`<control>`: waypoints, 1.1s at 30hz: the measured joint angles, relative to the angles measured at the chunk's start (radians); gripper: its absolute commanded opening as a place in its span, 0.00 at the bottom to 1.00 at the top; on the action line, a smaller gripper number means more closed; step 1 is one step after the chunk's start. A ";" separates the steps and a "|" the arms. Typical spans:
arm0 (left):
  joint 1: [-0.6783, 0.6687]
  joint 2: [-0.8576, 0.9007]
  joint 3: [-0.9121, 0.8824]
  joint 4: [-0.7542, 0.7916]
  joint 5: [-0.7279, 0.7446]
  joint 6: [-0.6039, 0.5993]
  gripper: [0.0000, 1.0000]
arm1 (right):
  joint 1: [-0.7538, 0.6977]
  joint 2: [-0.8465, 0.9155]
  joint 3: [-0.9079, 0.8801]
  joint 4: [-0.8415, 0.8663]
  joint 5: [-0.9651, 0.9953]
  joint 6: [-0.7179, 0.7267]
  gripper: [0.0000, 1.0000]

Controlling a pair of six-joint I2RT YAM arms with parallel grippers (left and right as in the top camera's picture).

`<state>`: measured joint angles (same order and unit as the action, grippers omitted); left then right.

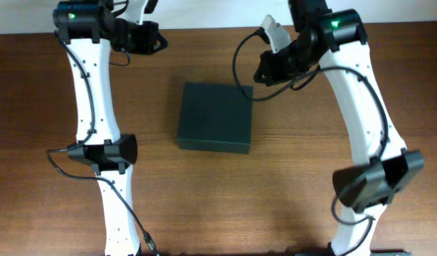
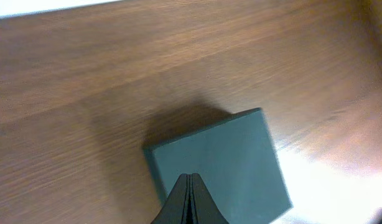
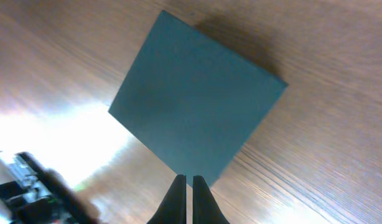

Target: Pack container

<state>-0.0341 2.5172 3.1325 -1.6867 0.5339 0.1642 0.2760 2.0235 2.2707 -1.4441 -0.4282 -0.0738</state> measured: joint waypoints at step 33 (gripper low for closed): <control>-0.062 -0.749 -0.627 0.079 -0.656 0.010 0.22 | 0.077 -0.216 0.000 -0.135 0.320 0.043 0.04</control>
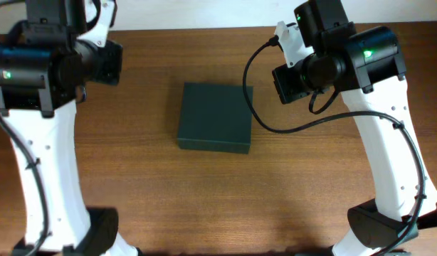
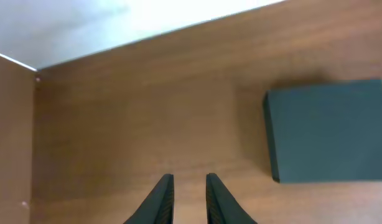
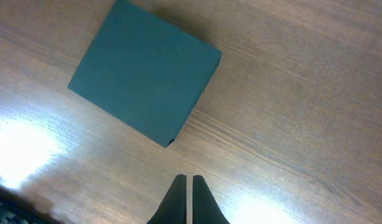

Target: Pack container

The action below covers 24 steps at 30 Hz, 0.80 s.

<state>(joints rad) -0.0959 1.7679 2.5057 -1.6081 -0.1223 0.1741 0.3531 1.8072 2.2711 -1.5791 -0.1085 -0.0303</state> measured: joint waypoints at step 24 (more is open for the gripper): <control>-0.024 -0.101 -1.001 0.555 0.457 0.150 0.09 | 0.013 0.244 -0.194 0.095 -0.186 0.031 0.04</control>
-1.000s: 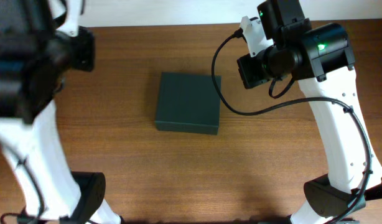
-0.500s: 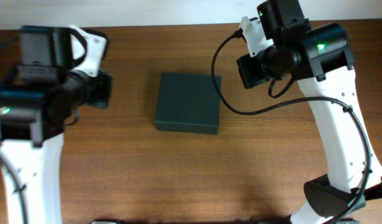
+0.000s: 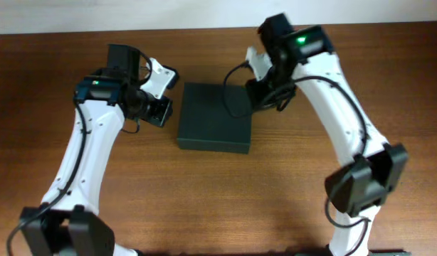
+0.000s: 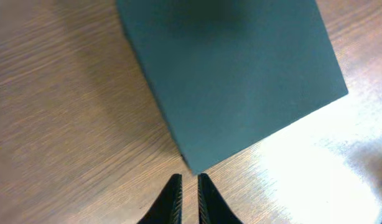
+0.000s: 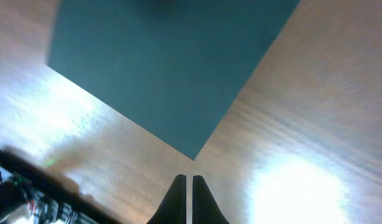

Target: Pack container

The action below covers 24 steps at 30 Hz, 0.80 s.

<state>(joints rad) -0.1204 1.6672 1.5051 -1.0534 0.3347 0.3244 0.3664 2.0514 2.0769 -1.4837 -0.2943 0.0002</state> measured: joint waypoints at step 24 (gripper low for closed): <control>-0.017 0.143 -0.043 0.200 -0.031 0.044 0.10 | 0.130 0.028 -0.107 -0.083 0.002 -0.088 0.04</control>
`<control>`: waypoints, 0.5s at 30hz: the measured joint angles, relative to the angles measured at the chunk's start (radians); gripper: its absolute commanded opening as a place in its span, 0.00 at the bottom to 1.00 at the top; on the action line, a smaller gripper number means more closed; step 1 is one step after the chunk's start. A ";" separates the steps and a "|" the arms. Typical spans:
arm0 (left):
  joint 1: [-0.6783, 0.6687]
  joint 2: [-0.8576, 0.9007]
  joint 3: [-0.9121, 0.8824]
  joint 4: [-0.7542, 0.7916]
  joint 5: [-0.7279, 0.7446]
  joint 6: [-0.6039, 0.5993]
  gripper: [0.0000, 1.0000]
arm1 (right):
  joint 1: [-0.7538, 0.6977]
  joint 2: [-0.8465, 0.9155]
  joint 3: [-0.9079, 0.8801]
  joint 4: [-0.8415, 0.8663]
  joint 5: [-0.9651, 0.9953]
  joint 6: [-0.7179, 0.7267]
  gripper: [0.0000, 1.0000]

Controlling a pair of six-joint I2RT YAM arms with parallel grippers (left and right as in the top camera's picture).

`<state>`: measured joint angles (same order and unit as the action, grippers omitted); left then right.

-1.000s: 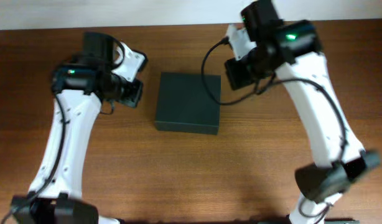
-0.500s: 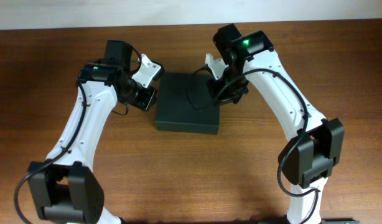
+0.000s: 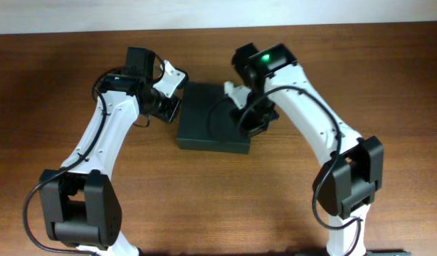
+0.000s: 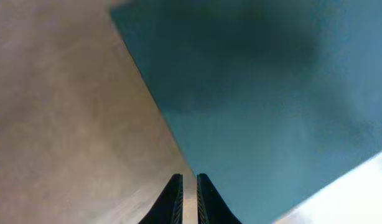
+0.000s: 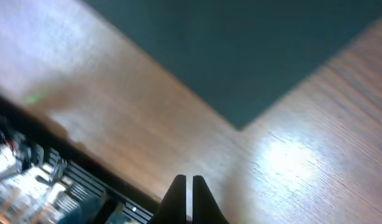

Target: Pack container

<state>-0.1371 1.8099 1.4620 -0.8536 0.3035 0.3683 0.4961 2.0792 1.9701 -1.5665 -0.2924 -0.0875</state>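
A dark green closed box [image 3: 215, 117] lies flat on the wooden table, a little back of centre. My left gripper [image 3: 170, 108] hangs low at its left side. In the left wrist view the box [image 4: 272, 93] fills the upper right, and its left edge runs down to the left gripper [image 4: 189, 199], whose jaws stand a narrow gap apart with nothing between them. My right gripper [image 3: 253, 122] sits at the box's right side near the front corner. The right wrist view has the box [image 5: 241, 50] across the top and the right gripper [image 5: 189, 199] shut, empty, over bare wood.
Brown wooden table [image 3: 218, 199] stretches all round the box. Its front edge with dark robot hardware [image 5: 29, 180] shows at the lower left of the right wrist view. A pale wall strip [image 3: 204, 14] borders the table's far edge.
Both arms have come lower and closer to the box. The left gripper now sits right at the box's left edge, the right one by its right front corner. The box has not moved.
Both grippers first hovered behind the box, shut. Then they were raised high and apart, the left jaws a little open. After that they stood near the box's left and right sides, and now press close against those sides. The box stayed put throughout.
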 measured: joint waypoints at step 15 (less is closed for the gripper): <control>0.000 0.108 0.000 0.051 0.156 0.116 0.07 | 0.140 0.000 -0.199 0.090 0.006 -0.075 0.04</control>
<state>-0.1375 1.9175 1.4620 -0.8024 0.4599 0.4847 0.6361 2.0792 1.7710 -1.4769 -0.2859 -0.1627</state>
